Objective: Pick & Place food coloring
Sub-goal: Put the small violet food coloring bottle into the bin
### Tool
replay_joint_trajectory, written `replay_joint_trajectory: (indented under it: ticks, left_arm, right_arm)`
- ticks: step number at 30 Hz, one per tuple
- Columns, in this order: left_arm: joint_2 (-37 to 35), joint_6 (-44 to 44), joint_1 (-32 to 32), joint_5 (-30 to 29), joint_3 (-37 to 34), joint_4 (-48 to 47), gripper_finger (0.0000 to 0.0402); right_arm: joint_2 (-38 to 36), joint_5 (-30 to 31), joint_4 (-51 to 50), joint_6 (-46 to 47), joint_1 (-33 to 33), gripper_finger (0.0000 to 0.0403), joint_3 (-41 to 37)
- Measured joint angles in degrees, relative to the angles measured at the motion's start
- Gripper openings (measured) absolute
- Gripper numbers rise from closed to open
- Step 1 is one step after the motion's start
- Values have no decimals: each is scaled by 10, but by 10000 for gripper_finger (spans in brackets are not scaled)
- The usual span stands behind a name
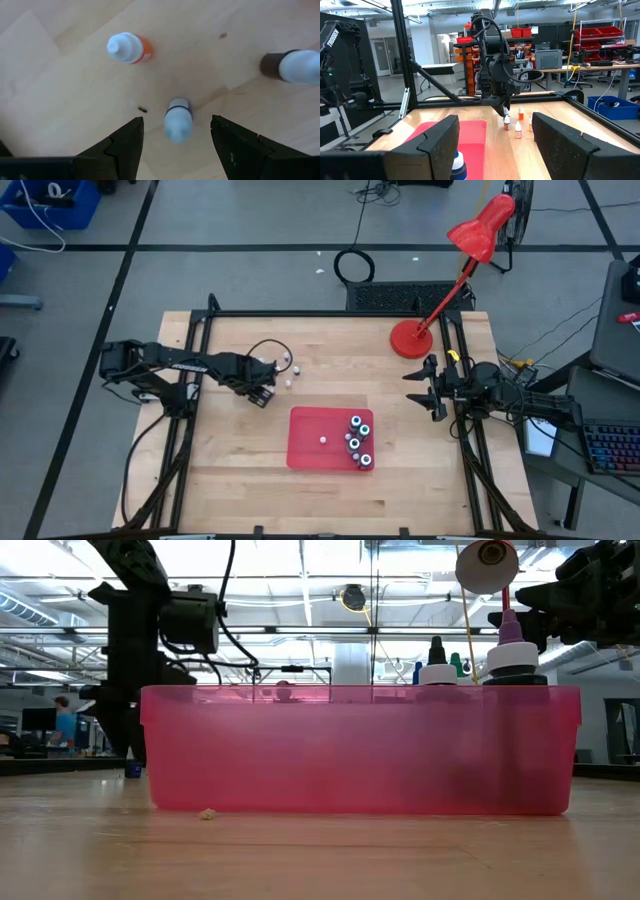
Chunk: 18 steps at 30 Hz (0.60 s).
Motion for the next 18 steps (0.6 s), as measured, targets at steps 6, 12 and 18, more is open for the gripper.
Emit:
replay_joint_trajectory:
  ticks: [6, 12, 18]
  left_arm:
    - [0, 2, 0, -2, 0, 3, 232]
    - [0, 2, 0, -2, 0, 3, 232]
    - [0, 3, 0, -1, 0, 3, 200]
  right_arm:
    - [0, 0, 0, 0, 0, 238, 0]
    - [0, 0, 0, 0, 0, 238, 0]
    - [0, 0, 0, 0, 0, 238, 0]
